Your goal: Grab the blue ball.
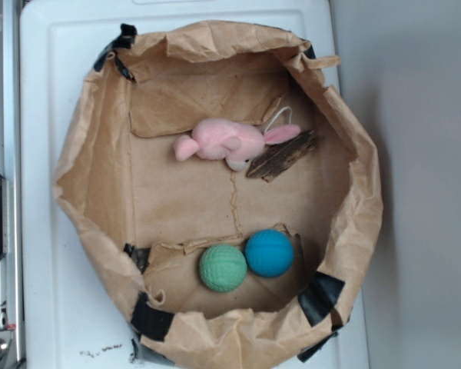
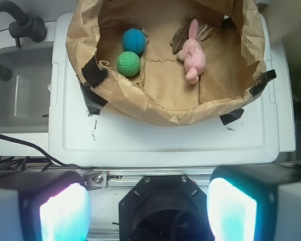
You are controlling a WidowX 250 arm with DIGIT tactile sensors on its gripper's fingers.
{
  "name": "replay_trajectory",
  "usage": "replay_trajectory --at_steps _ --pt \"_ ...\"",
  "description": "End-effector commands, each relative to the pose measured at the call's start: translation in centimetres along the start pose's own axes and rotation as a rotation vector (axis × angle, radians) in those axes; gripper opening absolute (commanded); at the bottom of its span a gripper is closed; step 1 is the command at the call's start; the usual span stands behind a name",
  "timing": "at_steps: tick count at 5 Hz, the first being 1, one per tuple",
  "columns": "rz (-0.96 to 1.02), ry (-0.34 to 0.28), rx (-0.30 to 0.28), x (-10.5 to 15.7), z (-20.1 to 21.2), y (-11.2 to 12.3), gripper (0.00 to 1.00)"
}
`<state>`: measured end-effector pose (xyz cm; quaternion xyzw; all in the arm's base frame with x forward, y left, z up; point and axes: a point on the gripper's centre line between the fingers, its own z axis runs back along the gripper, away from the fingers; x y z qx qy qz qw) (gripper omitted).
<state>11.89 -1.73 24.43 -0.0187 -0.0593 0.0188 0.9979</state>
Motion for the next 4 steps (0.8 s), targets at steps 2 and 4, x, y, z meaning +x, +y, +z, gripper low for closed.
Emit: replay_trajectory --at_steps 2,4 --pt "0.039 -0.041 0.034 1.0 -1.7 -0.7 1.0" --pt "0.101 -0.056 0.061 2.3 -2.0 -1.2 1.0"
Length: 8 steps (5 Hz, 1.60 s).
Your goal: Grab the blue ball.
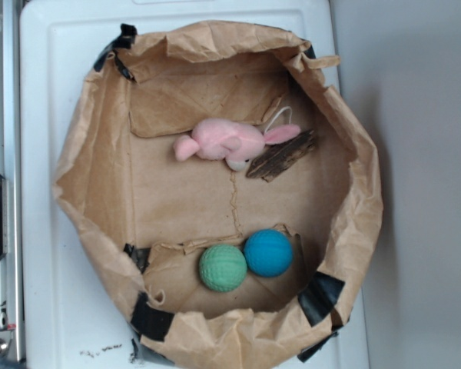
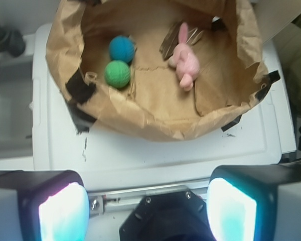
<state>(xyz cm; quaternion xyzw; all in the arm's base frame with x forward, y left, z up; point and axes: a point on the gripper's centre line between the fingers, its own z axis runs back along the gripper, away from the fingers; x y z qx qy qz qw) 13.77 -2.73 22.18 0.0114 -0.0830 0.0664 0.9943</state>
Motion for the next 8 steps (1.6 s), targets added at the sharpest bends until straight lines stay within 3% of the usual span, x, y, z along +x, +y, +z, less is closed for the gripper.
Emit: replay_trajectory --at_steps 1,3,6,7,8 --pt "0.033 0.043 -0.02 5.4 -2.3 -0.4 1.0" --pt "0.081 0.063 -0.057 14.5 -8.5 -0.7 1.0" --pt "0.081 0.063 -0.057 14.5 -8.5 -0.7 1.0" --pt "0.075 0.007 -0.057 14.9 -11.6 0.0 1.0" --pt "0.064 -0.005 -0.044 14.8 -13.9 1.0 1.0"
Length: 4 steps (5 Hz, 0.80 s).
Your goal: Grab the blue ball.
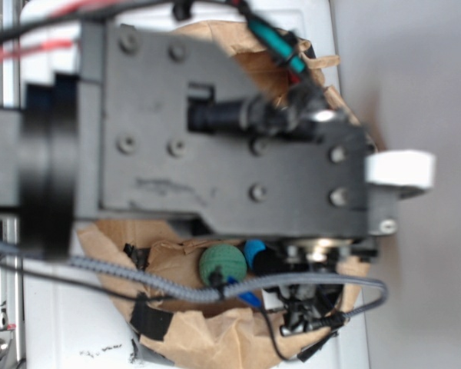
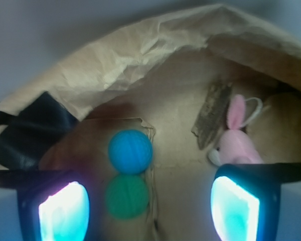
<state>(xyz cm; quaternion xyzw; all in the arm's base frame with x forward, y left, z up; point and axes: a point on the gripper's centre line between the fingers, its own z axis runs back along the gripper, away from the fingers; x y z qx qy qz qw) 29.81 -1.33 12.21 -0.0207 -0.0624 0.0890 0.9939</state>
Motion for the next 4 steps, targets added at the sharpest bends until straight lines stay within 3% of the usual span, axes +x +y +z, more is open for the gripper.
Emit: replay_trajectory --at_steps 1,2,3,4 --pt "-0.023 -0.057 0.015 0.2 -2.9 2.7 1.0" --pt "-0.063 -0.061 0.033 -0.2 -4.5 2.6 1.0" --pt "-0.08 -0.028 -0.033 -0.7 -5.0 1.2 1.0" --pt "-0.037 -0.043 -0.102 -0.6 -4.6 0.4 1.0"
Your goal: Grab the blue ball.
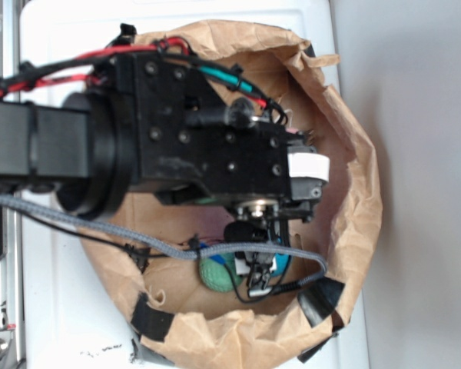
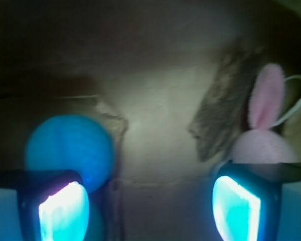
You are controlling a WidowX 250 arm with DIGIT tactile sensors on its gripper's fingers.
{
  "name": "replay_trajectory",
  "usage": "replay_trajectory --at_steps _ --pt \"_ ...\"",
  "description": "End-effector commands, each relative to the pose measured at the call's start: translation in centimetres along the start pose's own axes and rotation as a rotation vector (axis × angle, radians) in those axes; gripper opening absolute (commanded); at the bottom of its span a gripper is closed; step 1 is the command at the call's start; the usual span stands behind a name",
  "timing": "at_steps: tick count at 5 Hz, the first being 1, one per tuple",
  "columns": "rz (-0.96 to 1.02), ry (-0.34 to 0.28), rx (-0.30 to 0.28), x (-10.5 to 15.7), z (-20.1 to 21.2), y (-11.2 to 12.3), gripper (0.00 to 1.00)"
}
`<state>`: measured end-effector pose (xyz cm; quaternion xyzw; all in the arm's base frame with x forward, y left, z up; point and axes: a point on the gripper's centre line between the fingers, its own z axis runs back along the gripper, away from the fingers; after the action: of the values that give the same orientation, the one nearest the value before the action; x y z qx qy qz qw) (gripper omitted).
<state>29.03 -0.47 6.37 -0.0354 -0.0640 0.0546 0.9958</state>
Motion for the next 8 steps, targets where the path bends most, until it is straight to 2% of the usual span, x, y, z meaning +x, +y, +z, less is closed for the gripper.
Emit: replay_trajectory --at_steps 1,2,3,4,6,7,8 --pt "0.059 -0.039 -0.161 1.5 2.1 -1.2 1.0" --pt "0.082 -0.075 -0.178 1.3 1.7 -2.1 1.0" --pt "0.081 -0.105 -0.121 1.1 -0.7 -3.1 1.0" --pt "0.109 -0.089 -0.069 1.5 -2.7 -3.3 0.0" --pt "0.113 -0.087 -0.104 2.0 -0.9 -2.5 0.0" --pt "0.125 -0.067 -0.151 2.1 2.9 -1.7 0.0" --pt "0.172 -0.047 -0.157 2.3 7.8 -0.4 0.0"
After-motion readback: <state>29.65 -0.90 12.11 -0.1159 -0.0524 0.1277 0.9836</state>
